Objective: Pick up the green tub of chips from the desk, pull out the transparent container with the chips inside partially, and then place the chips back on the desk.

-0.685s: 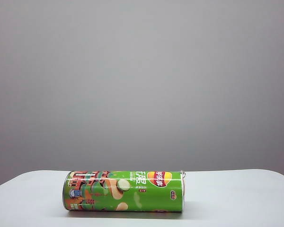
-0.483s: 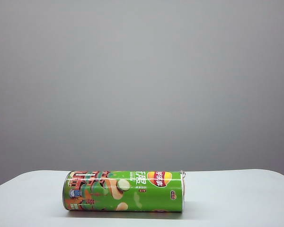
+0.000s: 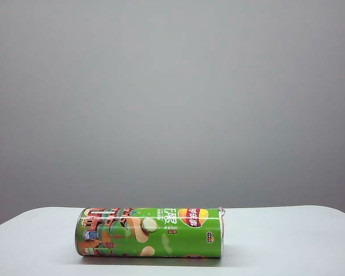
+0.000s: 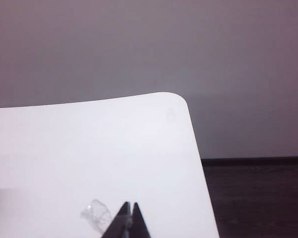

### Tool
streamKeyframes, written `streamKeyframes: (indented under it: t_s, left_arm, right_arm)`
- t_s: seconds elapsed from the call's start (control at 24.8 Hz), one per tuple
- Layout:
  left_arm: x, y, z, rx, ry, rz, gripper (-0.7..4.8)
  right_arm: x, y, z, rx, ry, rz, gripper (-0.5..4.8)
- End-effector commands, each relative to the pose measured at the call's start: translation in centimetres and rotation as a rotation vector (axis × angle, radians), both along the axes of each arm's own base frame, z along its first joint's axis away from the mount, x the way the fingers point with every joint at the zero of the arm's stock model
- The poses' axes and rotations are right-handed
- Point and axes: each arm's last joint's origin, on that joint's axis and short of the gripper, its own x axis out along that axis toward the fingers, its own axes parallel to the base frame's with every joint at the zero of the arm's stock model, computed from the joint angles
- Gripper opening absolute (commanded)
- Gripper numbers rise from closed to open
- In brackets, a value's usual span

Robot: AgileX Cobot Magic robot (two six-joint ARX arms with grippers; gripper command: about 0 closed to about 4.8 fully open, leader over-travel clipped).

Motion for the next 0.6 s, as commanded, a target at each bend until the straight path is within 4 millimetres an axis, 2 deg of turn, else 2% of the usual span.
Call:
streamKeyframes:
  t_s: [0.04, 0.2, 0.32, 0.4, 0.44, 0.48, 0.52, 0.6]
  left_arm:
    - [-0.3, -0.1, 1.8, -0.08, -0.072, -0.054, 1.24]
    - [-0.4, 0.0, 3.9, -0.062, -0.091, -0.051, 1.24]
    - [0.0, -0.2, 6.4, 0.028, -0.118, -0.044, 1.24]
    - [1.3, -0.4, 9.5, 0.155, -0.142, -0.032, 1.25]
    - [2.6, -0.8, 11.4, 0.226, -0.143, -0.036, 1.25]
    - [3.6, -1.1, 12.3, 0.271, -0.14, -0.059, 1.25]
    - [5.5, -1.6, 13.5, 0.356, -0.131, -0.103, 1.25]
    - [8.4, -2.5, 14.4, 0.502, -0.114, -0.188, 1.25]
  right_arm:
    - [0.1, 0.0, 0.1, 0.036, -0.023, -0.003, -0.05]
    - [0.2, 0.2, 0.9, 0.078, -0.102, 0.047, -0.06]
    - [0.2, 0.1, 1.5, 0.118, -0.102, 0.008, -0.05]
    - [0.2, 0.0, 1.9, 0.139, -0.075, -0.03, -0.05]
    - [0.3, 0.0, 2.5, 0.143, -0.074, -0.031, -0.05]
    - [0.3, 0.1, 2.9, 0.152, -0.075, -0.033, -0.05]
    - [0.5, 0.1, 3.9, 0.154, -0.081, -0.035, -0.06]
    - [0.8, 0.1, 5.6, 0.156, -0.09, -0.034, -0.05]
